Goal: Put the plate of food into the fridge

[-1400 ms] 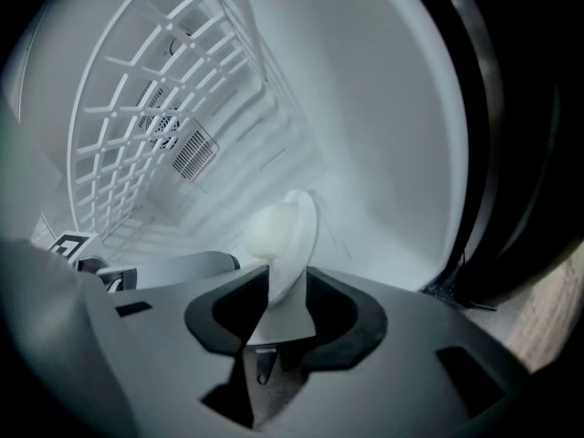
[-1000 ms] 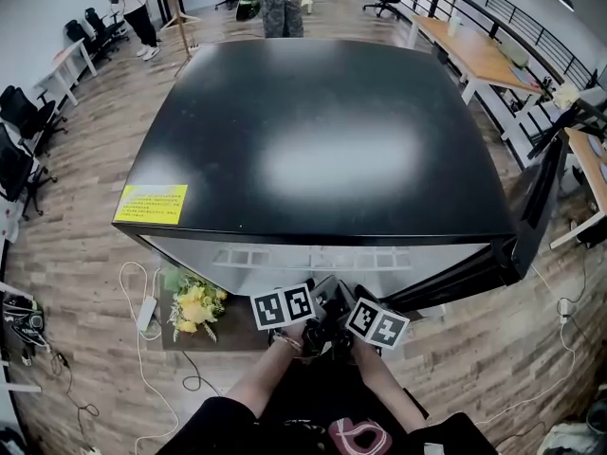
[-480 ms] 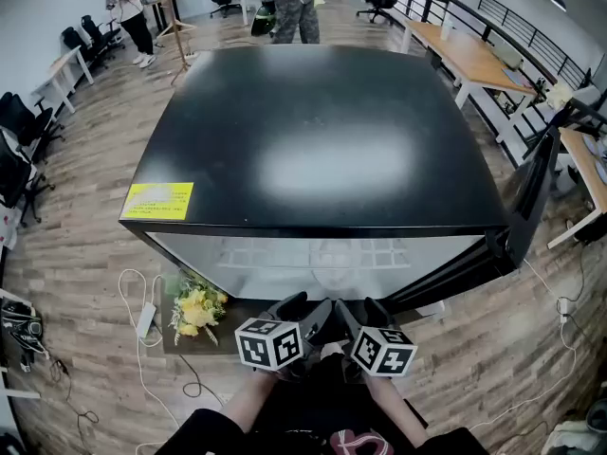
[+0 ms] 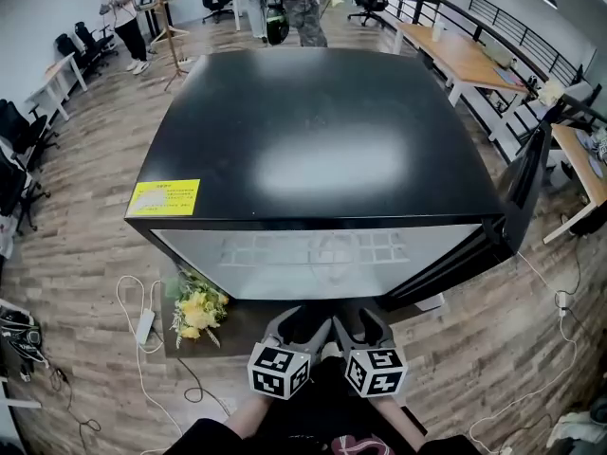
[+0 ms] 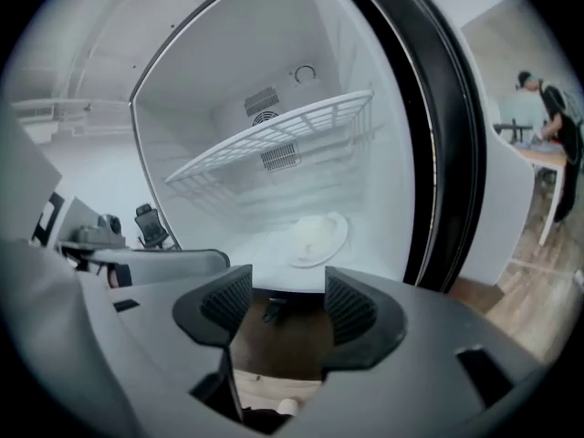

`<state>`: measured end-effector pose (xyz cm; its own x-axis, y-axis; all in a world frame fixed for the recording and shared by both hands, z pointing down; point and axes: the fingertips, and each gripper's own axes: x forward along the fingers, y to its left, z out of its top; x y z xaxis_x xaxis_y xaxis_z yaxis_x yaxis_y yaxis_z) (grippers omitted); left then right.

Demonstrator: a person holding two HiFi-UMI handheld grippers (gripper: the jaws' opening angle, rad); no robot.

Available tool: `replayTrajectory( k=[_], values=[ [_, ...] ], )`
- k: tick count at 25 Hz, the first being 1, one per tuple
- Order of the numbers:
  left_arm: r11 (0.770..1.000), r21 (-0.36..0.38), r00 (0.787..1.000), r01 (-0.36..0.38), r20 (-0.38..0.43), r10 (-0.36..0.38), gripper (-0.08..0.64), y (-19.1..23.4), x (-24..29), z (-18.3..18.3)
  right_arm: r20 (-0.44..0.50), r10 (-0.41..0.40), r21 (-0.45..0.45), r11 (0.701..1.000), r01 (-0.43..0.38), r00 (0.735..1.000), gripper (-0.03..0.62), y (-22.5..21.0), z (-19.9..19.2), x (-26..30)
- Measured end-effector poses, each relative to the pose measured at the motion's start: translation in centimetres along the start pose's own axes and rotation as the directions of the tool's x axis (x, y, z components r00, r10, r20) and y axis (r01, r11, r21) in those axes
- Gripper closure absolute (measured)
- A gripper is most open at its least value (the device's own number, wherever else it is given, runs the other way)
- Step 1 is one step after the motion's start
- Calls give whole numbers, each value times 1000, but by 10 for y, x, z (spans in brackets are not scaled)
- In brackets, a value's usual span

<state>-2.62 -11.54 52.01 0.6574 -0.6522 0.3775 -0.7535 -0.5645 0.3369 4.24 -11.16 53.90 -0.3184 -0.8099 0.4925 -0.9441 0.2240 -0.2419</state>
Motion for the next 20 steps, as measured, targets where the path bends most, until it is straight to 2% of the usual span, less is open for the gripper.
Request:
replayTrajectory(
  k=[3, 6, 10, 14, 17, 20],
  values=[
    [1000, 28, 1000, 5, 20, -5, 353, -10, -2, 1, -1, -46, -86, 995, 45, 999, 382, 3, -5, -6],
    [999, 46, 1000, 3, 23, -4, 400, -13, -4, 0, 9, -53, -79, 995, 54, 999, 413, 8, -7, -10],
    [995, 93, 999, -41, 22, 39, 517, -8, -8, -5, 14, -64, -83, 994, 65, 998, 479, 10, -10, -12],
    [996, 83, 999, -42, 5, 41, 532, -5, -16, -12, 10, -73, -91, 993, 73, 997, 523, 19, -13, -15],
    [996, 86, 999, -30, -8, 31, 543, -7, -18, -19, 17, -99, -137, 985, 100, 995, 577, 22, -15, -16],
    [995, 96, 1000, -13, -23, 16, 552, -9, -17, -25, 19, -105, -154, 982, 107, 994, 583, 25, -19, -13]
  ],
)
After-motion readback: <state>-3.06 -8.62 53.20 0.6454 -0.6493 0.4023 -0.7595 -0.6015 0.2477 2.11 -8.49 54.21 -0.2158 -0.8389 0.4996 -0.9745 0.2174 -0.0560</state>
